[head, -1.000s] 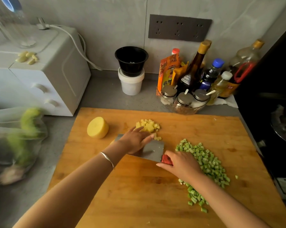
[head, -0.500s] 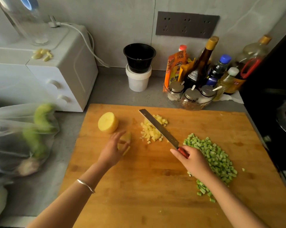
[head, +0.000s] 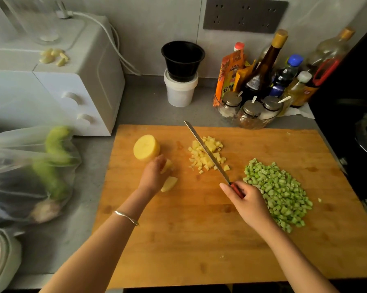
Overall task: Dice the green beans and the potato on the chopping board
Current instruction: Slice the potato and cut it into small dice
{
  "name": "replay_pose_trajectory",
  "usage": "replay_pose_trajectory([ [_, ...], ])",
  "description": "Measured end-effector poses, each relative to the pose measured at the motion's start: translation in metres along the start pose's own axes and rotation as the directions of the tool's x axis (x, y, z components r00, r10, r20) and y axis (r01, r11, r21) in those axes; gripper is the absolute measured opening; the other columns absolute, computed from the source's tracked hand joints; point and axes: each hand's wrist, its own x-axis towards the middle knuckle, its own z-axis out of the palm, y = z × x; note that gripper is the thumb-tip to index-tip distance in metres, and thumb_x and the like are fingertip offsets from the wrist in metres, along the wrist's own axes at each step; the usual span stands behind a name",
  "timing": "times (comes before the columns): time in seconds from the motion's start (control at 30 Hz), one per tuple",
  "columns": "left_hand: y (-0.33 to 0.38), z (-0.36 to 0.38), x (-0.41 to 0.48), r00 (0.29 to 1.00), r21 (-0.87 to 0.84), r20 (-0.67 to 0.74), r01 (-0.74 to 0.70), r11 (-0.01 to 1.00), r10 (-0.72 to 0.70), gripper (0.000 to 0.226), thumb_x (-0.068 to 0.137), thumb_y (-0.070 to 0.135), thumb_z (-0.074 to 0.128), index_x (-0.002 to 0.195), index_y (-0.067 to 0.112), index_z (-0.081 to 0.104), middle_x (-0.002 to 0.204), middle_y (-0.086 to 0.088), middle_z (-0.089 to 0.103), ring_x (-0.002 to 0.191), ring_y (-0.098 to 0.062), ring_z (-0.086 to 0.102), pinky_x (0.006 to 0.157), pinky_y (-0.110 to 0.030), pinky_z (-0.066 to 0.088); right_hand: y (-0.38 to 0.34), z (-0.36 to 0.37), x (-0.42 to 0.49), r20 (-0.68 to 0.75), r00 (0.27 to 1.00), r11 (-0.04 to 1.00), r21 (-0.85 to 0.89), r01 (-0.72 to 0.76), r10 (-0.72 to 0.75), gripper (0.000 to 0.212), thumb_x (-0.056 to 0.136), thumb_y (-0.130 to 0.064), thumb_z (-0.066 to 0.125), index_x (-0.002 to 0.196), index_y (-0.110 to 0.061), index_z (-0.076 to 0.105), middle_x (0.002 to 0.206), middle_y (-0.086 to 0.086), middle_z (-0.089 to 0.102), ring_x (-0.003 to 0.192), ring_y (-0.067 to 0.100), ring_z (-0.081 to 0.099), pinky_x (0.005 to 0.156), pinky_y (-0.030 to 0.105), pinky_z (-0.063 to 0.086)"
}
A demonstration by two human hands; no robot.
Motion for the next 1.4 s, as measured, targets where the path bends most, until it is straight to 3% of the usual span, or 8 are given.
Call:
replay_pose_trajectory([
  [0.13,-0.002,-0.014,-0.012,0.989,-0.323,-0.079,0.095,0.941,-0.127,0.024,0.081,0.022,0.074,0.097,0.016,0.058,0.068,-0.006,0.052,0.064,-0.014,0.049,0.06,-0.028,0.041,-0.001,0.001,-0.002,-0.007,1.0,1.0,0.013,-0.017,0.017,0.051,0.077,-0.063,0.053,0.059,-0.016,0.045,0.047,-0.011,0.039,0.048,0.007,0.037,0.05,0.022,0.026],
  [0.27,-0.007,-0.006,-0.027,0.978,-0.463,0.043,0.2,0.863,-0.204,0.032,0.078,0.027,0.078,0.097,0.015,0.055,0.088,-0.025,0.063,0.073,-0.021,0.054,0.066,-0.047,0.05,-0.001,0.006,-0.002,0.008,0.998,0.997,0.04,-0.059,0.059,0.055,0.077,-0.065,0.053,0.061,-0.013,0.048,0.049,-0.009,0.038,0.05,0.012,0.039,0.054,0.032,0.031],
  [0.4,-0.014,-0.001,-0.024,0.996,-0.193,0.046,0.079,0.978,-0.071,0.016,0.087,0.029,0.066,0.097,0.019,0.057,0.078,-0.01,0.058,0.065,-0.017,0.049,0.062,-0.039,0.043,0.0,0.006,-0.001,0.015,0.998,0.997,0.041,-0.066,0.065,0.065,0.076,-0.066,0.053,0.064,-0.002,0.05,0.053,-0.001,0.04,0.05,0.013,0.039,0.055,0.032,0.031],
  [0.53,-0.013,-0.001,-0.025,0.965,0.117,0.199,-0.197,0.973,0.171,0.033,0.095,0.029,0.053,0.123,0.012,0.047,0.111,-0.009,0.056,0.1,-0.027,0.05,0.088,-0.036,0.038,-0.002,0.004,-0.001,0.022,0.997,0.997,0.033,-0.071,0.071,0.07,0.074,-0.069,0.052,0.068,0.001,0.052,0.054,0.002,0.041,0.05,0.015,0.04,0.055,0.032,0.032],
  [0.87,-0.025,0.0,-0.023,0.981,0.119,0.107,-0.175,0.977,0.163,0.019,0.094,0.021,0.057,0.11,0.018,0.065,0.117,-0.007,0.047,0.11,-0.025,0.039,0.099,-0.034,0.034,-0.005,0.006,0.002,0.042,0.996,0.996,0.047,-0.076,0.074,0.068,0.075,-0.067,0.052,0.067,0.001,0.052,0.053,0.001,0.041,0.05,0.013,0.039,0.054,0.031,0.031],
  [1.03,-0.021,0.005,-0.035,0.992,0.137,0.072,-0.11,0.984,0.101,0.055,0.082,0.033,0.072,0.131,0.018,0.052,0.127,0.0,0.047,0.114,-0.021,0.038,0.1,-0.035,0.036,-0.003,0.006,0.002,0.051,0.995,0.996,0.036,-0.084,0.082,0.068,0.076,-0.066,0.052,0.069,0.002,0.052,0.054,0.002,0.041,0.05,0.013,0.039,0.054,0.032,0.031],
  [1.13,-0.017,0.008,-0.036,0.987,0.232,0.071,-0.154,0.961,0.141,0.047,0.086,0.033,0.067,0.129,0.018,0.055,0.127,-0.004,0.05,0.116,-0.024,0.039,0.1,-0.035,0.04,-0.001,0.007,0.001,0.063,0.994,0.994,0.045,-0.096,0.093,0.068,0.077,-0.066,0.053,0.069,0.002,0.052,0.055,0.002,0.041,0.051,0.014,0.039,0.055,0.032,0.031],
  [1.4,-0.007,0.025,-0.051,0.835,0.101,0.419,-0.432,0.896,0.355,0.052,0.089,0.032,0.063,0.138,0.022,0.046,0.137,-0.002,0.048,0.128,-0.019,0.039,0.107,-0.033,0.036,0.002,0.006,-0.018,0.16,0.97,0.974,0.106,-0.2,0.182,0.053,0.077,-0.064,0.055,0.065,-0.013,0.049,0.051,-0.006,0.038,0.047,0.013,0.036,0.051,0.03,0.029],
])
